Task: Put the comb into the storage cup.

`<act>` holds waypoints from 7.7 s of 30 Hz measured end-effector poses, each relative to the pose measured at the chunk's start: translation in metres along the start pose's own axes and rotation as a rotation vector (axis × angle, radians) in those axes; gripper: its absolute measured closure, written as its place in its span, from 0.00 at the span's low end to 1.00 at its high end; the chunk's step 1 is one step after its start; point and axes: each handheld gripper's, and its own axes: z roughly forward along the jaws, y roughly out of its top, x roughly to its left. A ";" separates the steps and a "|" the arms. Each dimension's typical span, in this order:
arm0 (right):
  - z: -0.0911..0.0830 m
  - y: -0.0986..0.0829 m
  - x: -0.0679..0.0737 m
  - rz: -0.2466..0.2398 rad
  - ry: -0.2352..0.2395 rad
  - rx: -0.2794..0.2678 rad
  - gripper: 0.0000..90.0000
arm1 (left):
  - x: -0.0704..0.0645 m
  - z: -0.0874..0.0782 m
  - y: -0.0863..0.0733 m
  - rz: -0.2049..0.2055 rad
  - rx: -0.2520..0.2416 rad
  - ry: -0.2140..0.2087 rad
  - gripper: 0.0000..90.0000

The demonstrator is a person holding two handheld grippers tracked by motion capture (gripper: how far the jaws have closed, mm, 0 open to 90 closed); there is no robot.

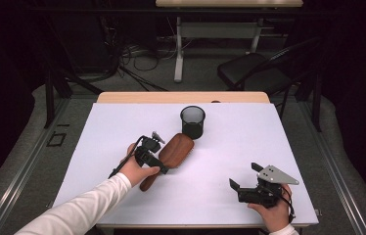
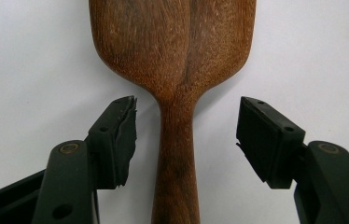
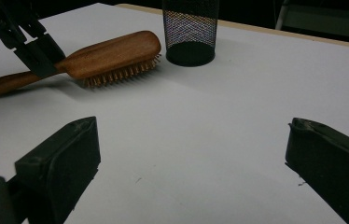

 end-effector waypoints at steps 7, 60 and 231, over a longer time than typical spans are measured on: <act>0.000 0.000 0.000 -0.001 0.003 0.001 0.03 | 0.001 0.003 0.001 -0.026 0.012 -0.014 0.44; 0.002 -0.001 0.001 -0.007 0.013 0.011 0.03 | -0.010 0.017 -0.005 -0.035 -0.015 0.095 0.74; 0.007 -0.002 0.002 -0.010 0.028 0.042 0.05 | -0.002 -0.064 -0.030 -0.047 -0.672 -0.093 0.81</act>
